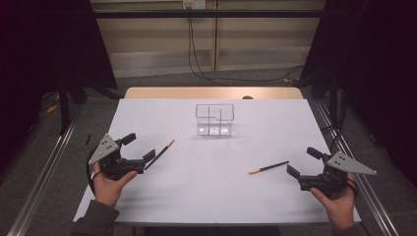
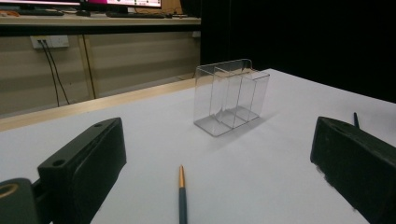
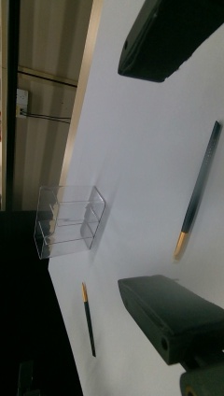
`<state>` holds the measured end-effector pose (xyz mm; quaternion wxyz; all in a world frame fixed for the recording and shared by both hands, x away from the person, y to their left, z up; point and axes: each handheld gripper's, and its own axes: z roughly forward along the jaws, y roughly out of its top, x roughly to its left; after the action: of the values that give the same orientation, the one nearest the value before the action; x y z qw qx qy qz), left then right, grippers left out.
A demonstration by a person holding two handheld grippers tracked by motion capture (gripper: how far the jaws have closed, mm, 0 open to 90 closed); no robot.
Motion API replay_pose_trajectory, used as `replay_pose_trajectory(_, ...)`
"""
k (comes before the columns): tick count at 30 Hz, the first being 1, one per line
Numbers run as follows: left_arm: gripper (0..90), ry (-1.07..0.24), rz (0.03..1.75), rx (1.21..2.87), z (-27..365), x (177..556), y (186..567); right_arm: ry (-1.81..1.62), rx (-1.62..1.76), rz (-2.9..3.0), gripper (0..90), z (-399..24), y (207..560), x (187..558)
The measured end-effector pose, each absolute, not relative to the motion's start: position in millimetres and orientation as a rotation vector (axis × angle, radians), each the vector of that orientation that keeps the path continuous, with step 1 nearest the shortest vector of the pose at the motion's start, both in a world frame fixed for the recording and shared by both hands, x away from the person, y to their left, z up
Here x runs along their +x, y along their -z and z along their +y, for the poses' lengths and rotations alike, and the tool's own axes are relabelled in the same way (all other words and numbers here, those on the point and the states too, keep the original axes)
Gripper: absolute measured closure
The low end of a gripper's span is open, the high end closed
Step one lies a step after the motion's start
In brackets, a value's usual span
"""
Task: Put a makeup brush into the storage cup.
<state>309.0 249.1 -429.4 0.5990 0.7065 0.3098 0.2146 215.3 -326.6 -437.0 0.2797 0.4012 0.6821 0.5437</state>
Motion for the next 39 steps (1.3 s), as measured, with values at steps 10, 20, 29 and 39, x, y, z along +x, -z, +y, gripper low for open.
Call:
replay_pose_trajectory(10, 3.2, -0.492, 0.726, 1.638, 239.6, 319.4, 430.2, -1.463, 1.065, 1.837, 0.0, -325.7, 437.3, 215.5)
replay_pose_trajectory(20, 3.2, -0.497, 0.730, 1.639, 231.9, 330.8, 430.6, -1.463, 1.065, 1.833, 0.0, -325.6, 437.7, 215.5)
replay_pose_trajectory(29, 3.2, -0.499, 0.732, 1.634, 226.1, 338.8, 431.8, -1.465, 1.063, 1.837, 0.0, -325.7, 438.0, 215.6)
replay_pose_trajectory(39, 3.2, -0.499, 0.762, 1.619, 220.6, 346.2, 432.2, -1.472, 1.058, 1.840, 0.0, -325.6, 438.2, 215.8)
